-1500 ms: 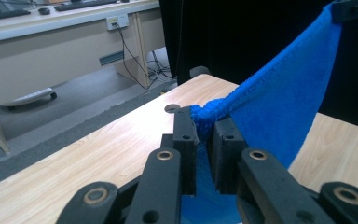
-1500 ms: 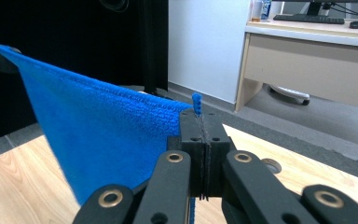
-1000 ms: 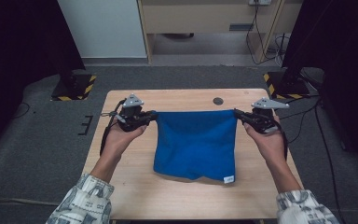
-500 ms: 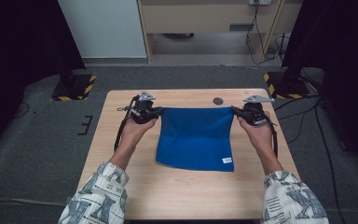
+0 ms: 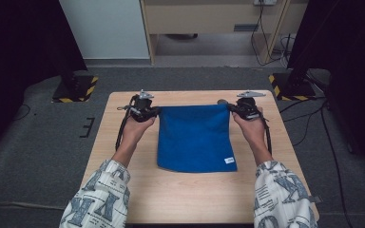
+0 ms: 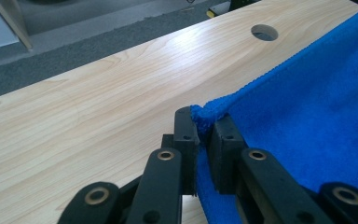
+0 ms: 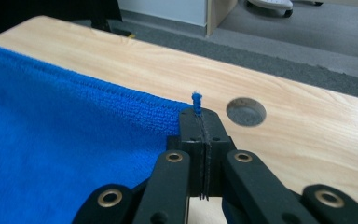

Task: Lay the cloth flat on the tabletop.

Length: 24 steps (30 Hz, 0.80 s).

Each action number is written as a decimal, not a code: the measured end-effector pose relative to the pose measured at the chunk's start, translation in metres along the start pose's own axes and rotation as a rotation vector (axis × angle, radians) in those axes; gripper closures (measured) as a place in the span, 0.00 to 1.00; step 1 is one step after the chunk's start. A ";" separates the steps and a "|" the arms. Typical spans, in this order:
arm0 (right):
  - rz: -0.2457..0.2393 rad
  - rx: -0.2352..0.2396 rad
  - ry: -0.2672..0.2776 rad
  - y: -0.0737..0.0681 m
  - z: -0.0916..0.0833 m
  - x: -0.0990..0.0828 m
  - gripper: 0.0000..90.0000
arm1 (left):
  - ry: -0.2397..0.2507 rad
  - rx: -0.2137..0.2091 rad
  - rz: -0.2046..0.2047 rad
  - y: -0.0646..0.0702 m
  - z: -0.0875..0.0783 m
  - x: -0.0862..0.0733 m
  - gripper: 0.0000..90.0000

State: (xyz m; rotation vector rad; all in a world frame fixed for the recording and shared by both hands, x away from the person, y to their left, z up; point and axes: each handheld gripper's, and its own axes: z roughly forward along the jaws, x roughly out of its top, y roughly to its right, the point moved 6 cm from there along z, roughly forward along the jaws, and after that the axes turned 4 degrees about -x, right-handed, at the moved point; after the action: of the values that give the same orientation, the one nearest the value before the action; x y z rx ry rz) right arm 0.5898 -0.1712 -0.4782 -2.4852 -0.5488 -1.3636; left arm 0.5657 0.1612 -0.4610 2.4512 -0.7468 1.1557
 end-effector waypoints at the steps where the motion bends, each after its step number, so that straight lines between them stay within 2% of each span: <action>1: -0.001 -0.004 -0.004 -0.001 0.003 0.002 1.00 | -0.002 0.000 -0.003 -0.001 0.001 0.000 0.92; 4: 0.007 -0.018 -0.006 0.000 0.008 0.005 0.99 | 0.002 0.011 -0.006 -0.005 0.006 0.005 0.91; 5: 0.006 -0.028 -0.003 0.001 0.010 0.006 0.95 | 0.016 0.020 -0.011 -0.008 0.009 0.007 0.89; 6: 0.009 -0.048 0.003 0.003 0.012 0.007 0.85 | 0.042 0.036 -0.027 -0.013 0.013 0.010 0.82; 7: 0.019 -0.085 0.007 0.006 0.014 0.007 0.71 | 0.039 0.037 -0.050 -0.016 0.015 0.011 0.68; 8: 0.025 -0.103 0.005 0.007 0.015 0.007 0.63 | 0.042 0.024 -0.073 -0.018 0.017 0.013 0.61; 10: 0.029 -0.131 0.011 0.008 0.013 0.008 0.49 | 0.065 0.032 -0.064 -0.019 0.017 0.015 0.54; 11: 0.026 -0.137 0.007 0.008 0.012 0.009 0.45 | 0.074 0.039 -0.053 -0.020 0.015 0.016 0.50; 14: 0.000 -0.139 0.003 0.004 0.004 0.008 0.44 | 0.074 0.060 -0.031 -0.022 0.013 0.017 0.44; 15: 0.001 -0.134 0.000 0.003 0.002 0.007 0.44 | 0.055 0.064 -0.025 -0.024 0.014 0.015 0.43; 17: -0.004 -0.116 -0.018 -0.004 -0.002 0.000 0.46 | -0.025 0.083 -0.020 -0.026 0.018 0.008 0.44; 19: -0.014 -0.101 -0.021 -0.010 -0.005 -0.006 0.48 | -0.086 0.091 -0.025 -0.026 0.022 0.002 0.46; 22: -0.033 -0.093 -0.035 -0.016 -0.006 -0.017 0.48 | -0.139 0.087 -0.021 -0.024 0.028 -0.005 0.42; 24: -0.038 -0.091 -0.044 -0.018 -0.006 -0.023 0.48 | -0.157 0.093 -0.028 -0.024 0.032 -0.008 0.34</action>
State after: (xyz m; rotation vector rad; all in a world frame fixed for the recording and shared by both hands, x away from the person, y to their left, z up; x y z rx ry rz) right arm 0.5662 -0.1625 -0.4938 -2.5954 -0.5585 -1.3796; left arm 0.5951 0.1674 -0.4889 2.6453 -0.7144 1.0174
